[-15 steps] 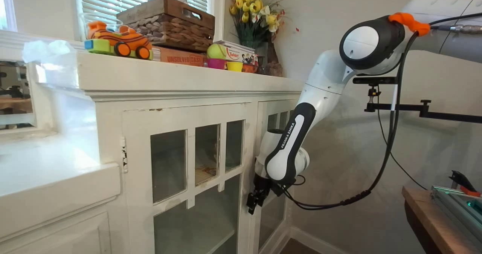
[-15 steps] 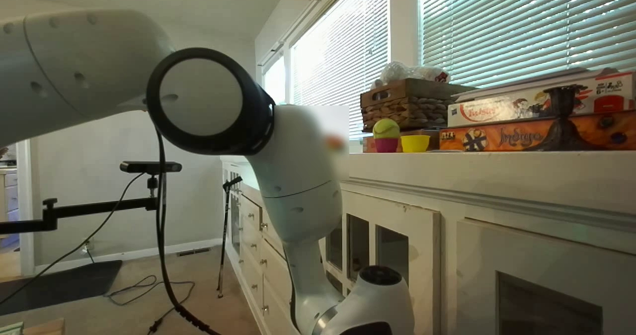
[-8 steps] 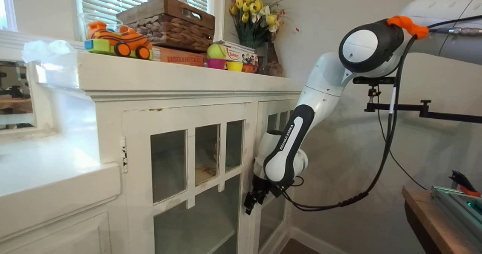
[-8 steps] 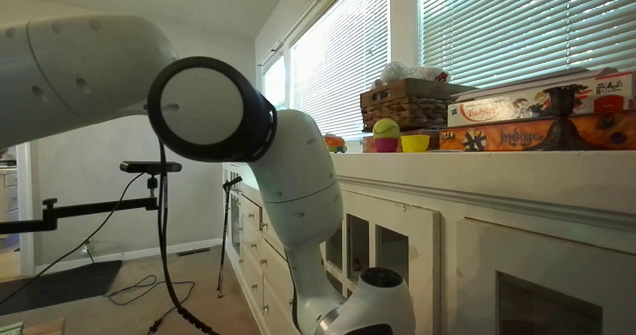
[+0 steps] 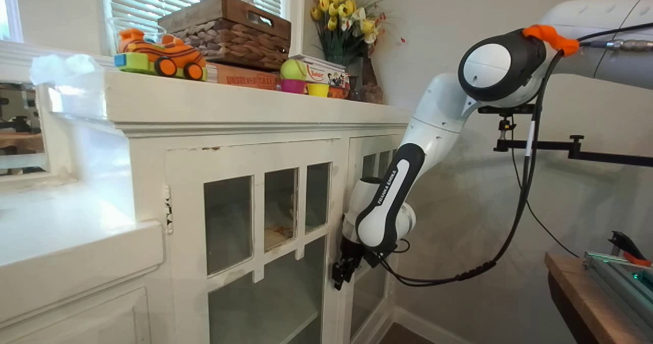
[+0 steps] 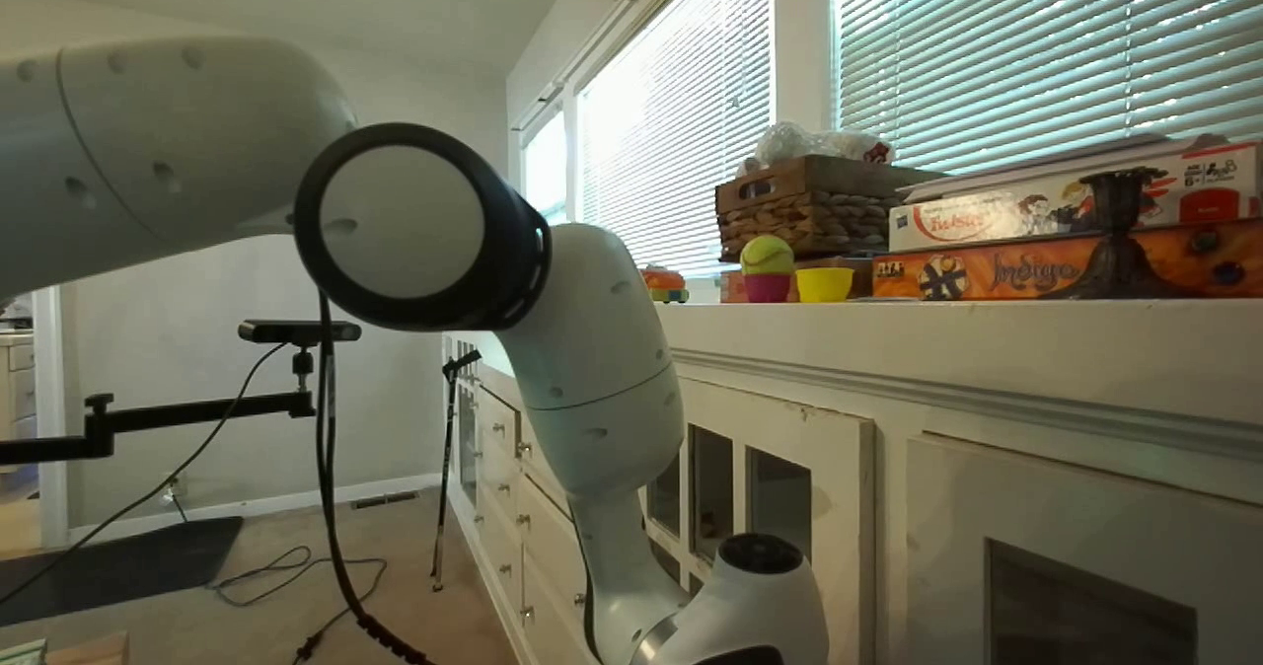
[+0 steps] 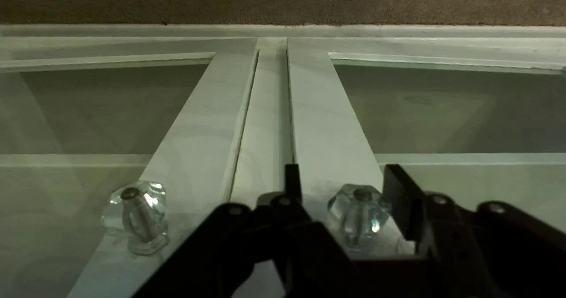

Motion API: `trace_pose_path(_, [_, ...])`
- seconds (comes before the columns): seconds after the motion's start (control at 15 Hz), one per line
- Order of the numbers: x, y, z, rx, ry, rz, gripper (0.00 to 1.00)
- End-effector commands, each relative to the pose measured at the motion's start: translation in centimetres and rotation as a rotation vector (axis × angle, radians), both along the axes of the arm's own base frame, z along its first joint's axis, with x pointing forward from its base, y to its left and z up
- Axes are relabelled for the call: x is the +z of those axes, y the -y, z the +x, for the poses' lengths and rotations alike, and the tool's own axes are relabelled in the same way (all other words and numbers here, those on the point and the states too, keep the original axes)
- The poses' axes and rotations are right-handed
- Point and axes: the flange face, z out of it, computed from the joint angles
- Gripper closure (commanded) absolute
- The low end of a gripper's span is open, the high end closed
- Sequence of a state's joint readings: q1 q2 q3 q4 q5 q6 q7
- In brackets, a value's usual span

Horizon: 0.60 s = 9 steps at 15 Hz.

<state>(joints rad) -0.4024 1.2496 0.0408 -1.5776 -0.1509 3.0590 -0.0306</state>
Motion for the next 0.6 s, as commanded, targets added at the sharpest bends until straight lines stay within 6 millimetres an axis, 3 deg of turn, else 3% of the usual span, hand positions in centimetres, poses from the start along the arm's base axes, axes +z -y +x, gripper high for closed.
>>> trace_pose_path(0.0, [-0.58,-0.06,0.64,0.004,0.007,0.011,0.77])
trace_pose_path(0.13, [-0.59,-0.24,0.71,0.004,0.009,0.014,0.91])
trace_pose_path(0.53, [-0.41,-0.36,0.58,0.02,0.003,0.016,0.91])
